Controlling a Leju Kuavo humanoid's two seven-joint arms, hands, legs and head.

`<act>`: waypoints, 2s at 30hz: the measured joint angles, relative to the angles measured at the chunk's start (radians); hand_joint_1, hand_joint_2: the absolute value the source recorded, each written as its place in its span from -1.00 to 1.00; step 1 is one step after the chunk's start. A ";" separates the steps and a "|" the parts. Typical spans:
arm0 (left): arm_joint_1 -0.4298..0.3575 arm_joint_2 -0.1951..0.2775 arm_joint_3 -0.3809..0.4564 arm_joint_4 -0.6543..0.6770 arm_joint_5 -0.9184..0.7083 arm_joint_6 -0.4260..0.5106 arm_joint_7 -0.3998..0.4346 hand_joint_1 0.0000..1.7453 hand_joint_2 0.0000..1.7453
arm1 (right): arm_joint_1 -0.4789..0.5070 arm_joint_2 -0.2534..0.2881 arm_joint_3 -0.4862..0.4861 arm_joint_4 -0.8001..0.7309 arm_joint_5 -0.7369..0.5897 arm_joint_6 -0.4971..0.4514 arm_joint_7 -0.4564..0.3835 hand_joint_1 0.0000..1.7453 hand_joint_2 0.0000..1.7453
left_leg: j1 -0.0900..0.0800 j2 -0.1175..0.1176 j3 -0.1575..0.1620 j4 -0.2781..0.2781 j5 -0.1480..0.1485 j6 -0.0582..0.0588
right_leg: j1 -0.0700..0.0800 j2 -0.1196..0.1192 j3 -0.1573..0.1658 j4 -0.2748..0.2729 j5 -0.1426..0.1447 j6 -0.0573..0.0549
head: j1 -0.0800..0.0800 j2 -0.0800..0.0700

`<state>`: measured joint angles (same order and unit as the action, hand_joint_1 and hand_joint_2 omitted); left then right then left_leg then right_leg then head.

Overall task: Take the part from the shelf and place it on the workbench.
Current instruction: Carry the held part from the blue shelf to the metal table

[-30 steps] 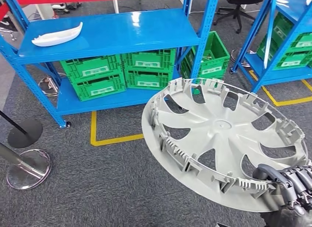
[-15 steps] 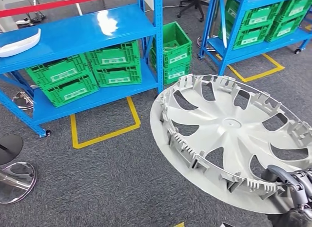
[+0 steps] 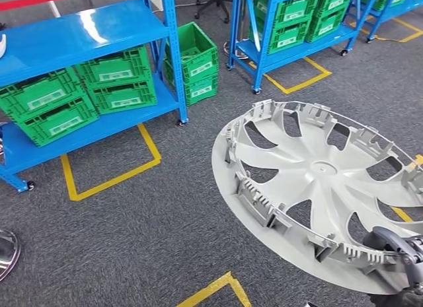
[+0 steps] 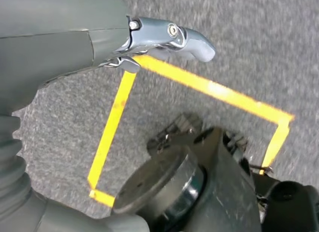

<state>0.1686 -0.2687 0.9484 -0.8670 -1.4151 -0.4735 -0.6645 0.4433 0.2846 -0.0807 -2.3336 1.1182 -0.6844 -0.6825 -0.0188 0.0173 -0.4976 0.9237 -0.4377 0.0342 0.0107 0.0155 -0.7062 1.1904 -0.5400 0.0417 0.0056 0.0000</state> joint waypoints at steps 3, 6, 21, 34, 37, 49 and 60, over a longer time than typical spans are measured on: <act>-0.006 0.006 -0.006 0.017 0.000 0.003 0.000 -1.00 1.00 | 0.000 0.001 -0.005 0.000 0.000 0.000 0.000 1.00 1.00 | 0.009 0.047 -0.051 0.011 0.033 -0.013 | -0.021 -0.015 0.031 0.097 0.029 0.026 | 0.000 0.000; -0.015 0.014 -0.017 0.029 0.002 0.007 0.000 -1.00 1.00 | -0.001 0.002 -0.009 -0.004 0.002 0.000 0.000 1.00 1.00 | 0.017 0.078 -0.099 0.038 0.053 -0.036 | -0.033 -0.064 0.197 -0.081 0.053 0.052 | 0.001 0.000; -0.020 0.042 -0.061 0.076 0.015 0.028 0.003 -1.00 1.00 | 0.013 0.030 -0.044 -0.023 0.007 0.000 0.000 1.00 1.00 | 0.012 -0.068 -0.047 0.139 -0.035 -0.032 | -0.002 0.065 0.163 -0.197 0.087 -0.038 | -0.007 0.000; -0.035 0.060 -0.095 0.122 0.025 0.042 0.006 -1.00 1.00 | 0.017 0.035 -0.056 -0.038 0.011 0.000 0.000 1.00 1.00 | 0.022 0.039 -0.010 0.019 -0.009 -0.025 | -0.023 -0.020 0.052 0.034 -0.002 0.036 | 0.010 0.000; -0.038 0.068 -0.102 0.132 0.039 0.054 0.006 -1.00 1.00 | 0.018 0.037 -0.058 -0.039 0.016 0.000 0.014 1.00 1.00 | 0.017 0.067 -0.008 0.030 -0.014 -0.040 | -0.026 -0.078 0.170 -0.160 0.057 0.033 | 0.011 0.000; -0.025 0.086 -0.139 0.154 0.092 0.069 0.018 -1.00 1.00 | 0.030 0.057 -0.065 -0.050 0.065 0.000 0.080 1.00 1.00 | 0.021 -0.018 -0.126 0.304 -0.139 -0.068 | -0.021 0.039 0.135 -0.182 0.096 -0.034 | 0.007 0.000; -0.018 0.093 -0.175 0.155 0.126 0.069 0.028 -1.00 1.00 | 0.039 0.058 -0.065 -0.063 0.081 0.000 0.106 1.00 1.00 | 0.027 -0.024 -0.018 0.045 -0.027 -0.029 | -0.019 0.016 0.035 -0.024 0.022 0.016 | 0.020 0.000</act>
<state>0.1505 -0.1757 0.7732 -0.7122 -1.2889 -0.4046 -0.6369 0.4820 0.3429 -0.1455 -2.3968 1.1996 -0.6844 -0.5761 0.0079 -0.0064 -0.5158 0.9687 -0.4644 0.0057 -0.0086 0.0313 -0.6714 1.1668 -0.5176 0.0577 0.0254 -0.0002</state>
